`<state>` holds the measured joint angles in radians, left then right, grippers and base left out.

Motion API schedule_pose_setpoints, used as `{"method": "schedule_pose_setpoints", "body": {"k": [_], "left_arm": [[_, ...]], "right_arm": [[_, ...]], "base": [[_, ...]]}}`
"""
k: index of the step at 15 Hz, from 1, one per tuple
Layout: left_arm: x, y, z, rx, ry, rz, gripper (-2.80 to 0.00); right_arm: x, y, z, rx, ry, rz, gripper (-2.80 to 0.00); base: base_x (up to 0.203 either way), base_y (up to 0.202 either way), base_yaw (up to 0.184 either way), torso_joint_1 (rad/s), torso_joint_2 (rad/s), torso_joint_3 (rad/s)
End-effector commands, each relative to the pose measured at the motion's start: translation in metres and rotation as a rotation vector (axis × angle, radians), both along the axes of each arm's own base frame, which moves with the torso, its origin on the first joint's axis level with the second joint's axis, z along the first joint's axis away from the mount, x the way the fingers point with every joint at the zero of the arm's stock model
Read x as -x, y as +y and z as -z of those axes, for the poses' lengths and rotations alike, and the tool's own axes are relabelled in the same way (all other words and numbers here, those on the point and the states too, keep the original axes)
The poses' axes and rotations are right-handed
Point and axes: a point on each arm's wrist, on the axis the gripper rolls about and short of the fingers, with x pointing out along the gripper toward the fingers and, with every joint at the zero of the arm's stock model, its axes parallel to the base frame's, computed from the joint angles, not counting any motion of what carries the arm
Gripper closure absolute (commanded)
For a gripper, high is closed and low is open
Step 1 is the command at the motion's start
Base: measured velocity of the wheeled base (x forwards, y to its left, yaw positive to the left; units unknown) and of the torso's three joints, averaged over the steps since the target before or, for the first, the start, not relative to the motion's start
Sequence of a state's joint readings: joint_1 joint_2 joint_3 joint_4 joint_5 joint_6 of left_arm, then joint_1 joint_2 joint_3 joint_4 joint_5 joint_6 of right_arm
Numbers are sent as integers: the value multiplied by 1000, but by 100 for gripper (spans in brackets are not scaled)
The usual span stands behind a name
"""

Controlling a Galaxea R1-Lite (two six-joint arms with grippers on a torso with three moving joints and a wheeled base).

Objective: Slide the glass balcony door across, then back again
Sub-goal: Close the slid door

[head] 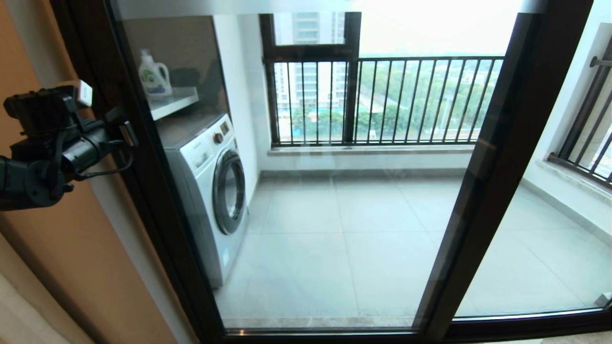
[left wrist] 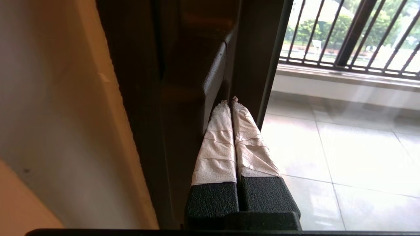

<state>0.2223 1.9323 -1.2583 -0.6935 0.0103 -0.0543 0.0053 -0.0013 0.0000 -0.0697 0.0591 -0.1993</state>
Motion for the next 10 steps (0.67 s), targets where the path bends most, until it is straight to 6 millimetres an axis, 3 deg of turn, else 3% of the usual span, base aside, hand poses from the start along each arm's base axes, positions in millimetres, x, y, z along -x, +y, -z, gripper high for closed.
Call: {"method": "schedule_pose_setpoints", "body": {"k": [1,10], "left_arm": [[-3,13,2,1,-3,-37,0],[-2,22,0,-1,-14,-45,0]], "right_arm": [[-1,0,3,2,12,-1,0],[-1,0,3,2,12,0,0]], "base": [[0,0,0,0,0,0],[0,0,0,0,0,0]]}}
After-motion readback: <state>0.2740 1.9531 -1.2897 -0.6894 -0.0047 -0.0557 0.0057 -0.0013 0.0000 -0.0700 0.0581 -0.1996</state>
